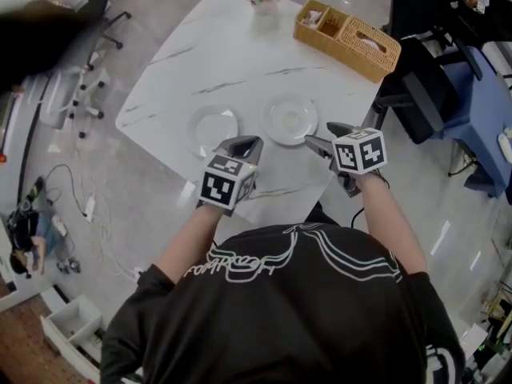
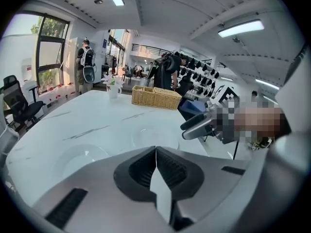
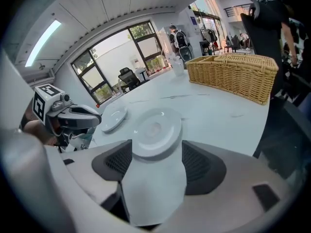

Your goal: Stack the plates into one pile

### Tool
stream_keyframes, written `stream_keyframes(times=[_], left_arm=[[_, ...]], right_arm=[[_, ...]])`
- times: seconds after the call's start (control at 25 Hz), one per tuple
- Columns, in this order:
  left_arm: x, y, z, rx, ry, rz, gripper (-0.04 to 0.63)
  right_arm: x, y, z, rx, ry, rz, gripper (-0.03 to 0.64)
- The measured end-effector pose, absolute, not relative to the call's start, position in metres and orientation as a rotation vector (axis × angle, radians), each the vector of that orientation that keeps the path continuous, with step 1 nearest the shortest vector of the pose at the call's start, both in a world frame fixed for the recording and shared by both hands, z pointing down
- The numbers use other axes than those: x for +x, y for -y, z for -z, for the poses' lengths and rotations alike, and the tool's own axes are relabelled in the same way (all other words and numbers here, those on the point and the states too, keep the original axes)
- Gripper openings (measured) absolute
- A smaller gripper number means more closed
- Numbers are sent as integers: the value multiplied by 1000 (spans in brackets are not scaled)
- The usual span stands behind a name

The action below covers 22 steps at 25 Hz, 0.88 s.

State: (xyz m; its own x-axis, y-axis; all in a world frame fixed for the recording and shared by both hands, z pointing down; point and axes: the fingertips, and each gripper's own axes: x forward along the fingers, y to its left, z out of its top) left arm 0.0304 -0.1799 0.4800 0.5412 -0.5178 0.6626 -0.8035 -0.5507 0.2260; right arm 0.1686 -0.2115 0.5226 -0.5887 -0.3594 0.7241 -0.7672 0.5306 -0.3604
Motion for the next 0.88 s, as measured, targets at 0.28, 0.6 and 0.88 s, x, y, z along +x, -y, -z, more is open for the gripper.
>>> stream_keyframes(times=[0.28,0.6,0.88], left_arm=[[39,210,-515,2218,1056,-830,25],[54,223,-550,2146,1009,-921,25],[55,225,-555,2147,1009,-991,25]], right_arm=[[175,213,-536,902,2150,-917,331],[172,217,-540,893,2147,-947,331],[165,221,-540,922,2171,-1021,331]])
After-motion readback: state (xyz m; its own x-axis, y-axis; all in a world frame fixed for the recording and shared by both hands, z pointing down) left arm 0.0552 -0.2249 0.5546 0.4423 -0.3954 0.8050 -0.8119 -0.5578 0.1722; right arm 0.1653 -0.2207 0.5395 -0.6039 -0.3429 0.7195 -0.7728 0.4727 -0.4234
